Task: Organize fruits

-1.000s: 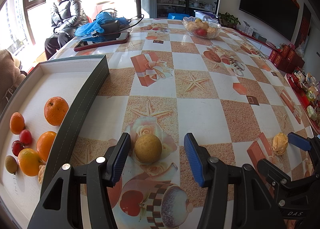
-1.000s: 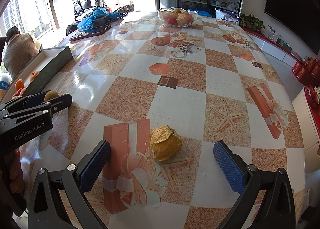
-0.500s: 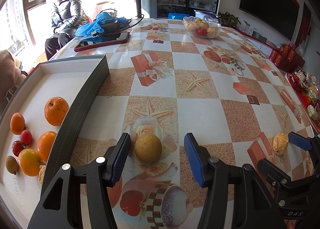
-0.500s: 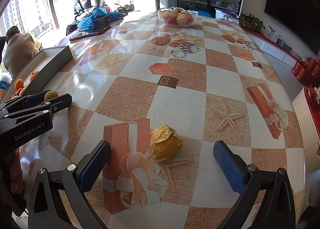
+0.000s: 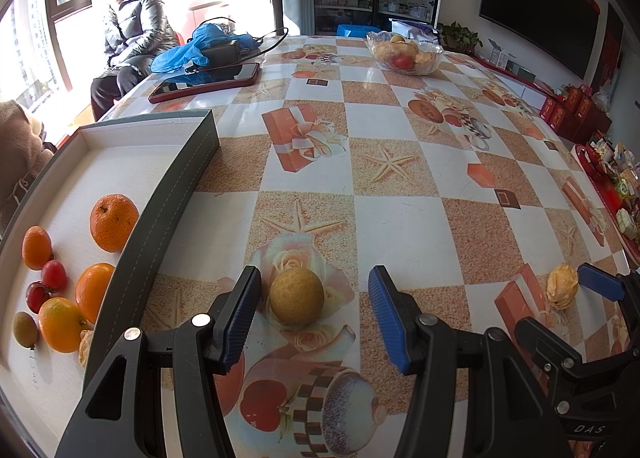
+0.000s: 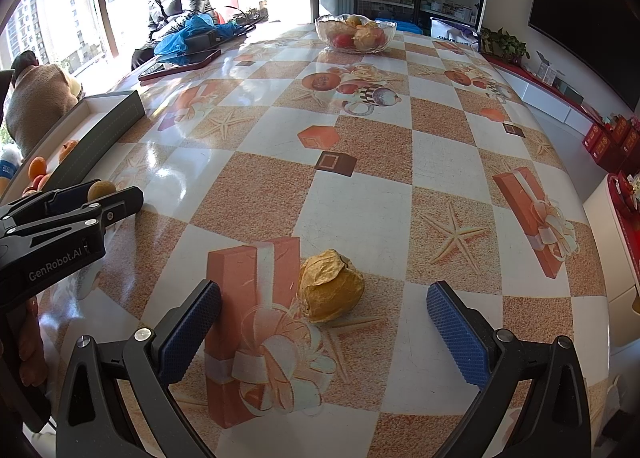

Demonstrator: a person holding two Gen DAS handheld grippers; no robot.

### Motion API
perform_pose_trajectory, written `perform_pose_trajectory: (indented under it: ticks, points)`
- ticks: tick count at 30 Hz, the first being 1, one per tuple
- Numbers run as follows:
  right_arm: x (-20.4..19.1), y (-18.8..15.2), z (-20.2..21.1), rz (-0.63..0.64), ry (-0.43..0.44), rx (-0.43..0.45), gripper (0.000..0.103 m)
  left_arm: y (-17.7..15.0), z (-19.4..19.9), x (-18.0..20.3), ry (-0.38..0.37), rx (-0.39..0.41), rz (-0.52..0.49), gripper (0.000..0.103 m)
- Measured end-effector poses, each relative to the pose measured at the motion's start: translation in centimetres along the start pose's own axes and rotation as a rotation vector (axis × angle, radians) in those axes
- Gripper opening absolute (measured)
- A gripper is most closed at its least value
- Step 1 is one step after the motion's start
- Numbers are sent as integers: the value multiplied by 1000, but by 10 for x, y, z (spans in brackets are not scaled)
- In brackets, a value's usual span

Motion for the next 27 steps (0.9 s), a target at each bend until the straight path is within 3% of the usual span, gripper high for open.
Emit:
perform_pose_trajectory:
  ticks: [3, 4, 5, 8, 10, 11, 14, 19, 27]
  points:
    - [1, 1, -1, -7, -3, -11, 103, -1, 2, 0, -2, -17, -2, 49]
    - [2, 1, 0, -16, -9, -15, 101, -1, 3, 1, -3, -24, -9, 39]
    - [4, 0, 2, -24, -16, -14, 93, -2, 5, 3, -8, -33, -14, 27]
    - [1, 1, 8, -15, -14, -10, 56, -4, 8, 4, -35, -61, -17, 27]
    - [-4, 2, 11, 8, -12, -22, 41, -6, 12, 4, -59, -73, -4, 27]
    - [-6, 2, 13, 11, -5, -26, 27, -7, 14, 2, -82, -81, 11, 27]
    - [-6, 2, 15, -14, 41, -52, 27, -10, 25, -3, -137, -89, 48, 27]
    - [3, 12, 25, -113, 180, -74, 27, -7, 50, -12, -152, -61, 49, 27]
    - [-11, 42, 48, -109, 250, -60, 27, 10, 95, -39, -90, -1, 47, 27]
Point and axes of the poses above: each gripper's, at about its wrist camera, not at the fingertips, and z roughly against the way its jaws point, x to its right, y to its top, the point moved 3 cm from there along -z, roughly the way its jaws point, and after that the axes turned 5 degrees about -y, right-handed, at the moved point
